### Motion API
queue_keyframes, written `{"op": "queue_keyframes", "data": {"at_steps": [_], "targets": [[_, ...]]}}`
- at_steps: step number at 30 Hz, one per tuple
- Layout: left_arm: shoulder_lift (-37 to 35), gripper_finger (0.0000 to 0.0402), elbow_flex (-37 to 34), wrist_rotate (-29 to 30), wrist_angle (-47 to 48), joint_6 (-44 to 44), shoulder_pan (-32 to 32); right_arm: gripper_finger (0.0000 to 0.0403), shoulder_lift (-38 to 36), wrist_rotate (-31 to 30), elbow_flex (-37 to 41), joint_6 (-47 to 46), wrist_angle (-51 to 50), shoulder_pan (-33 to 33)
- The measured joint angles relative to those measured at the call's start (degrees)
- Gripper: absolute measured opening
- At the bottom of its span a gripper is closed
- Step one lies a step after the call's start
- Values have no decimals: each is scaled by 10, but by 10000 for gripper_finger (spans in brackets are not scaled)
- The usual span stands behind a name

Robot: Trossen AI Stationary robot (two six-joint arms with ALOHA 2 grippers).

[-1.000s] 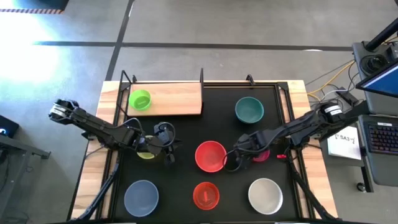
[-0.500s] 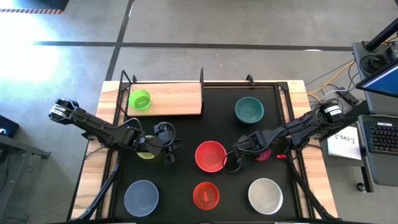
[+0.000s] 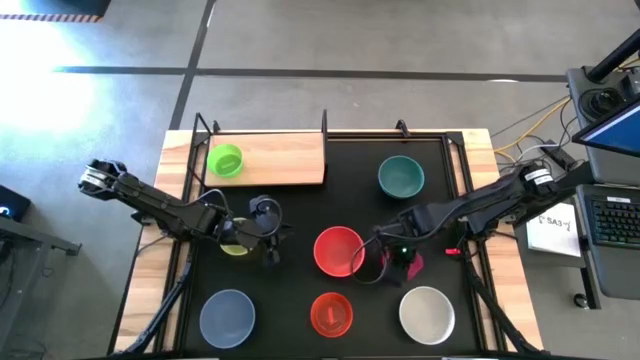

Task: Place and stack bowls onto a shelf
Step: Stack the small pink bowl onto the green bowl on the shelf

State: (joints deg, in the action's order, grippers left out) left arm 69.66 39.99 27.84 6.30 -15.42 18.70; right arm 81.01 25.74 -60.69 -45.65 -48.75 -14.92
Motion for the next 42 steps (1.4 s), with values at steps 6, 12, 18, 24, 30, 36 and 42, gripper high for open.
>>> {"op": "queue_keyframes", "data": {"at_steps": [6,12,18,24,30,36,42], "targets": [[0,83,0,-64,-55,87,0,8,0,75,-87,69,-3,-20],[0,83,0,-223,-158,207,5,8,5,89,-143,170,32,-29],[4,83,0,-243,-237,268,25,8,5,94,-148,326,97,-32],[59,83,0,-245,-341,284,41,8,15,93,-146,500,125,-32],[121,83,6,-242,-409,314,42,8,40,103,-147,585,140,-32],[172,83,39,-269,-411,350,47,8,64,113,-147,623,150,-32],[200,83,69,-295,-398,387,66,8,76,129,-147,629,152,-32]]}}
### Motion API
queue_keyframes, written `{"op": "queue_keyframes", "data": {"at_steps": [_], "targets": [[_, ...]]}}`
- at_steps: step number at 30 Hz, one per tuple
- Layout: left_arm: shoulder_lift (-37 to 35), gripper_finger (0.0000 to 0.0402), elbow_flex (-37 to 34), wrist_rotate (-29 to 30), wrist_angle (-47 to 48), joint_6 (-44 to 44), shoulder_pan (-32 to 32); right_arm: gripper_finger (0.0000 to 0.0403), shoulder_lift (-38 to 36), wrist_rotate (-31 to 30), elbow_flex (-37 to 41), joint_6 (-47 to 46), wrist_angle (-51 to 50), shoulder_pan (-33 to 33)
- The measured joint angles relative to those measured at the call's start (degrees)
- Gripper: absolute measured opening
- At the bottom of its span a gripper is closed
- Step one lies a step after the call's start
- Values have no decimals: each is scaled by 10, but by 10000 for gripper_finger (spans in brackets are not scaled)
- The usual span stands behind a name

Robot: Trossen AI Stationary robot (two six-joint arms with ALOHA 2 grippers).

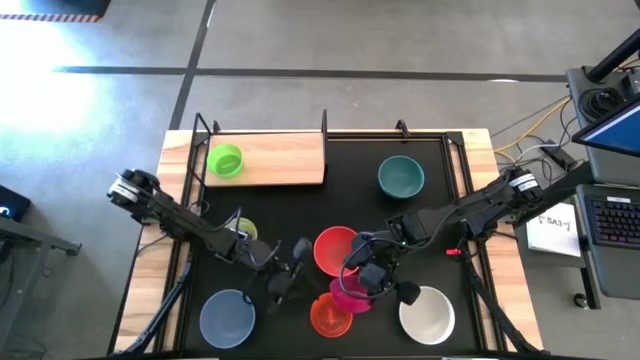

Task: Place and stack bowls onto a shelf
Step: Stack the small pink bowl onto the green bowl on the shelf

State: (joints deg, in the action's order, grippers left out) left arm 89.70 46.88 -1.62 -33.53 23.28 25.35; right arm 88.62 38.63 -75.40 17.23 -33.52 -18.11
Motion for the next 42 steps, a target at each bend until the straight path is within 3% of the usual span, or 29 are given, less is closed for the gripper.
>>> {"op": "queue_keyframes", "data": {"at_steps": [6,12,23,34,42], "targets": [[18,85,41,-2,53,-15,1,9,-1,4,0,7,9,0],[30,112,83,-24,105,-34,1,9,4,6,0,8,16,0],[33,166,88,-37,96,-21,-2,9,9,35,0,18,33,0],[33,167,88,-45,92,-11,-6,9,9,36,0,76,91,0],[33,140,88,-79,91,-23,-6,9,9,33,0,99,112,7]]}}
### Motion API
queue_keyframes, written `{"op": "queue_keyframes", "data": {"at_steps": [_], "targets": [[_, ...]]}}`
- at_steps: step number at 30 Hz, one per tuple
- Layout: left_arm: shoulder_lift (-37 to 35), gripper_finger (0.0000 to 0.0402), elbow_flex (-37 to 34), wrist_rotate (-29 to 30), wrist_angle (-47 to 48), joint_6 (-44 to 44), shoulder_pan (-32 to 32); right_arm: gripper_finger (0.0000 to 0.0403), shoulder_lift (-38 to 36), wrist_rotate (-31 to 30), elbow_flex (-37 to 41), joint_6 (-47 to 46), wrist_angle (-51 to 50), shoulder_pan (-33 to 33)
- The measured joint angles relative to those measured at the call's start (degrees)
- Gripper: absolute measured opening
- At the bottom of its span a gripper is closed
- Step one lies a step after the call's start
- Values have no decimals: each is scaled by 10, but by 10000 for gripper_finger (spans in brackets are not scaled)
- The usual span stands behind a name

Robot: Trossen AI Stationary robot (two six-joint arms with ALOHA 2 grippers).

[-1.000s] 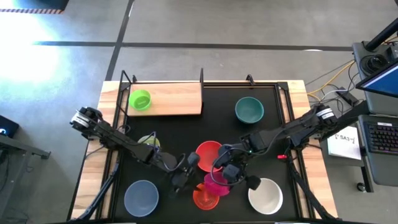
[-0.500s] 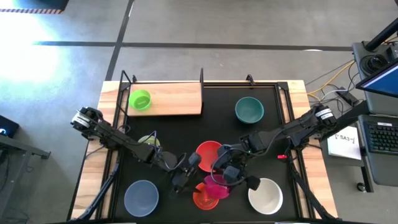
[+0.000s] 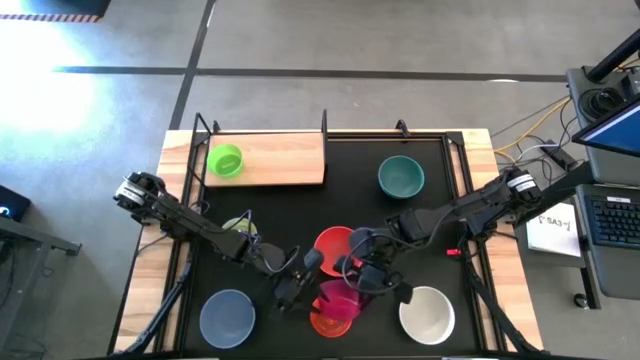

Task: Place and stack bowls onto a shelf
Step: Stack the small pink bowl onto the green bowl on the shelf

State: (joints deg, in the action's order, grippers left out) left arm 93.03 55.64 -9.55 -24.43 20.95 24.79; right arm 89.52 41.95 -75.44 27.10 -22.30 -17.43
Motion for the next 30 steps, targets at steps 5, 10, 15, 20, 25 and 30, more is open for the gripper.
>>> {"op": "queue_keyframes", "data": {"at_steps": [5,10,15,20,25,30], "targets": [[0,95,0,-9,0,-7,0,9,0,0,0,-12,4,2],[3,39,0,-32,5,-15,-1,10,0,-2,0,-42,9,2],[3,7,0,-45,9,-21,-1,20,0,-2,0,-65,28,6],[7,5,0,-33,10,-22,-2,66,-1,-6,-18,-102,30,11],[7,3,0,-24,10,-28,-11,125,-2,-21,-48,-141,-5,16],[7,3,0,-26,12,-64,-31,172,-3,-110,-121,-201,-172,28]]}}
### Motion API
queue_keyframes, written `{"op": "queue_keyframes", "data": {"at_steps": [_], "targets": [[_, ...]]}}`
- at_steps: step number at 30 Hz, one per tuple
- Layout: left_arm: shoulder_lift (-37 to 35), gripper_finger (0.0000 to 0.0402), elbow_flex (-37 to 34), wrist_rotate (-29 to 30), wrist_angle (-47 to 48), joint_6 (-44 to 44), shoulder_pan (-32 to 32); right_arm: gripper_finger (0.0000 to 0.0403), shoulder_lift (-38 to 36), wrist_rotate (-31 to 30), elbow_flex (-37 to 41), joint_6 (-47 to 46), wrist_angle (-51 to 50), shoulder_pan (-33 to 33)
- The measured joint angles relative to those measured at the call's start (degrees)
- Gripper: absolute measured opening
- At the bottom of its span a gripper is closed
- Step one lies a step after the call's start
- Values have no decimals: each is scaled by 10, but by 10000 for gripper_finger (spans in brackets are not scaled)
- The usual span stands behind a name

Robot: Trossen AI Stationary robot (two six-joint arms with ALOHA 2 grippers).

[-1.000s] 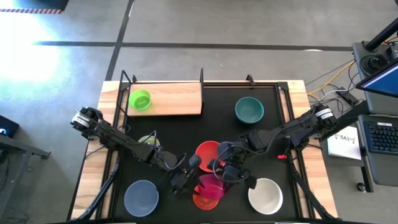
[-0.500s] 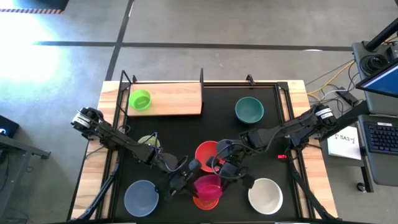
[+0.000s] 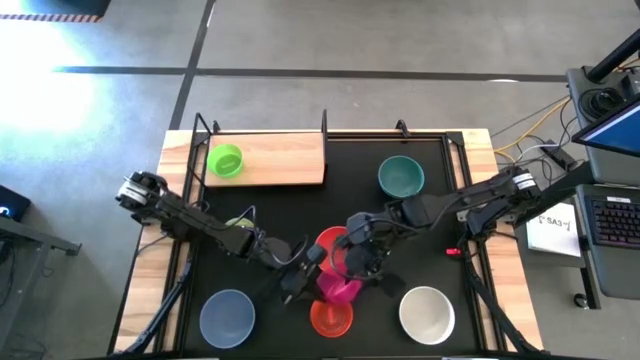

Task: Place and stack bowls onto a shelf
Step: Stack the small pink bowl onto the green bowl on the shelf

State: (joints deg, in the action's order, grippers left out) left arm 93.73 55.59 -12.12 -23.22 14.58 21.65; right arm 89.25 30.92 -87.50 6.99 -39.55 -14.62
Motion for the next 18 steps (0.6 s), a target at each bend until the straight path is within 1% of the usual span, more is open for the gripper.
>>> {"op": "queue_keyframes", "data": {"at_steps": [4,7,10,12,14,18], "targets": [[0,3,0,-5,3,-28,-22,192,0,-53,-53,-27,-124,14],[0,4,0,-9,9,-46,-42,198,-1,-91,-95,-29,-213,27],[-8,4,0,-9,32,-79,-66,198,-1,-148,-125,-38,-296,42],[-25,4,0,-9,70,-104,-83,199,-6,-185,-132,-48,-332,55],[-47,4,0,-9,119,-113,-103,199,-16,-209,-132,-49,-361,71],[-96,5,0,-6,227,-121,-153,199,-34,-235,-124,-43,-400,116]]}}
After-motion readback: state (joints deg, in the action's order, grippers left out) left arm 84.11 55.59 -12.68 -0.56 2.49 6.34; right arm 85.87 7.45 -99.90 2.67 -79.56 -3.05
